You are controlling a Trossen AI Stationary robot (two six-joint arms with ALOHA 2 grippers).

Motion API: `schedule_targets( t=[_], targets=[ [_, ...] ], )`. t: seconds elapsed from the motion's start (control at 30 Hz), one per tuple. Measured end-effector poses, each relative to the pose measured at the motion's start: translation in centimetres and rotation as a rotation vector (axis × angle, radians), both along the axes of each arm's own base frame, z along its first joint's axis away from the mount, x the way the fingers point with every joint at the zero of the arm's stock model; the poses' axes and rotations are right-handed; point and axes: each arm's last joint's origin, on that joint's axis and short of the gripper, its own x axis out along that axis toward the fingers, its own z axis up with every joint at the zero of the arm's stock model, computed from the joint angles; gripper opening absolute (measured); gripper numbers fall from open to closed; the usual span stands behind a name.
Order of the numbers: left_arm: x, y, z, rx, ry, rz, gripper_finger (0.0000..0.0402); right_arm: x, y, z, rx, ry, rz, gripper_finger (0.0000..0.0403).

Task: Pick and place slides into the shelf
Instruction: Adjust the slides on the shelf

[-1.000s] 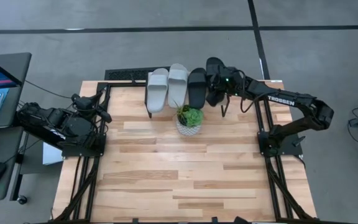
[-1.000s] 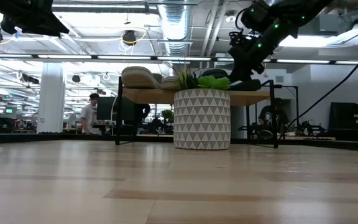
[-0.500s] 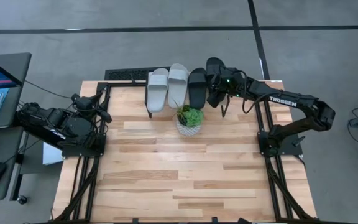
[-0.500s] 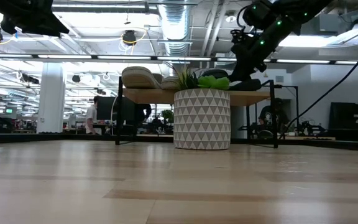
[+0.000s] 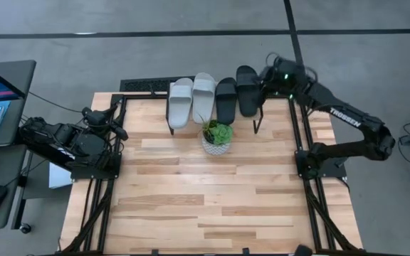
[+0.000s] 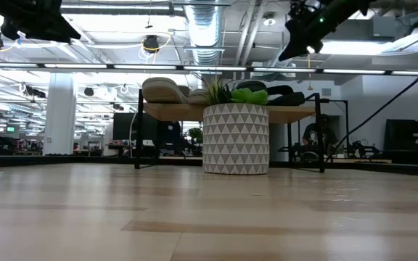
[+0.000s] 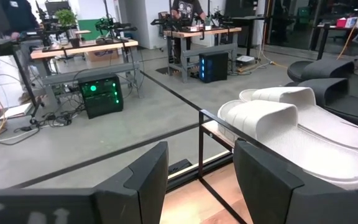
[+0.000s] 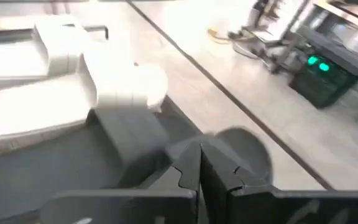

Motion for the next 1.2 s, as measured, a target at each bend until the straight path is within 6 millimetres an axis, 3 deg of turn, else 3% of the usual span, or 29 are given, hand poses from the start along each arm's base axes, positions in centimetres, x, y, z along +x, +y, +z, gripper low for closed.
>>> schedule_targets(
  t=[0.2, 0.57, 0.93, 1.2],
  targets=[
    [0.0, 0.0, 0.0, 0.0, 0.0, 0.0, 0.0171, -2.0, -5.0, 1.6, 0.081, 0.001, 0.12, 0.0],
    [0.0, 0.0, 0.0, -0.004, -0.007, 0.001, 0.0171, -5.3, -14.6, 1.0, 0.233, -0.078, 0.262, 0.0],
    [0.0, 0.0, 0.0, -0.012, -0.008, -0.006, 0.0171, -3.2, -21.3, -2.2, 0.224, -0.031, 0.324, 0.0],
    [0.0, 0.0, 0.0, -0.015, -0.012, -0.006, 0.0171, -2.3, -23.4, -3.8, 0.262, -0.066, 0.393, 0.0]
  ],
)
